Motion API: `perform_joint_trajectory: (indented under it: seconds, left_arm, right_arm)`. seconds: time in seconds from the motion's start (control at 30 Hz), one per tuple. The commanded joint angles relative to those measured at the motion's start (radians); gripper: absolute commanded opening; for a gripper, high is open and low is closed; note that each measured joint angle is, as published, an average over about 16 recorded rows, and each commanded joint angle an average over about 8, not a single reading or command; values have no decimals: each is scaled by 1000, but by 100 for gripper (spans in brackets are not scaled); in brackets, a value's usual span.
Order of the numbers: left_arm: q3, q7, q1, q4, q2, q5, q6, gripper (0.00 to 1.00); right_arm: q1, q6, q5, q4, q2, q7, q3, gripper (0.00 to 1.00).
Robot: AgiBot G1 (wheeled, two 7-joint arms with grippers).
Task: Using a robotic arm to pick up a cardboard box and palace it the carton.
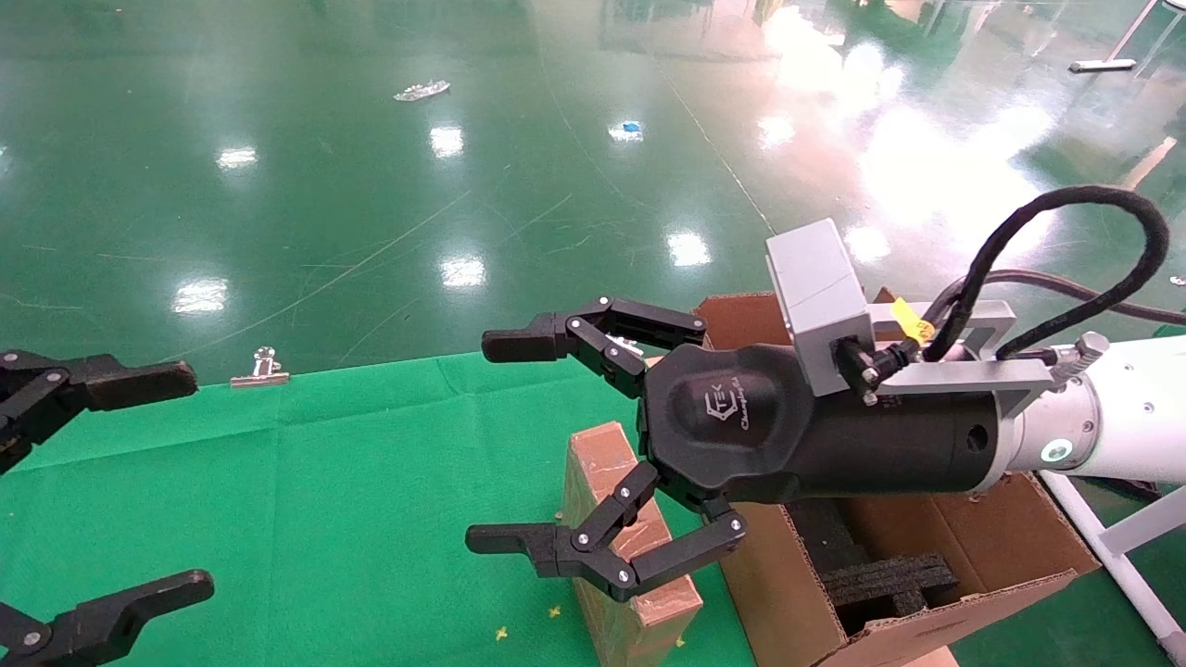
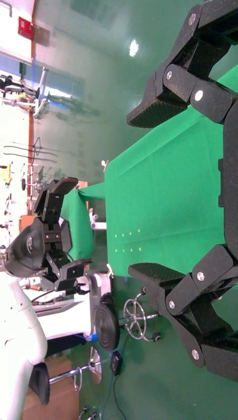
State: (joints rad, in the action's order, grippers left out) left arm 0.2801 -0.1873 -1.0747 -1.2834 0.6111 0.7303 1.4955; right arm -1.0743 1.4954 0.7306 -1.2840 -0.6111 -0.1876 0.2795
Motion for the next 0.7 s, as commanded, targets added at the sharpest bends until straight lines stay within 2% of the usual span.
perform_joint_trajectory:
  seconds: [0.03, 0.43, 0.57, 0.7]
  left_arm:
    - [0, 0, 0, 0, 0, 0, 0, 100]
    - [0, 1, 0, 1, 0, 0, 0, 100]
    - [1, 1, -1, 1, 0, 0, 0, 100]
    - [1, 1, -1, 1, 0, 0, 0, 100]
  right_arm:
    - [0, 0, 0, 0, 0, 0, 0, 100]
    - [-11, -4, 36, -24, 5, -11, 15, 100]
    - [-56, 6, 131, -56, 0, -35, 63, 100]
    - [-150, 40, 279, -72, -36, -60, 151, 100]
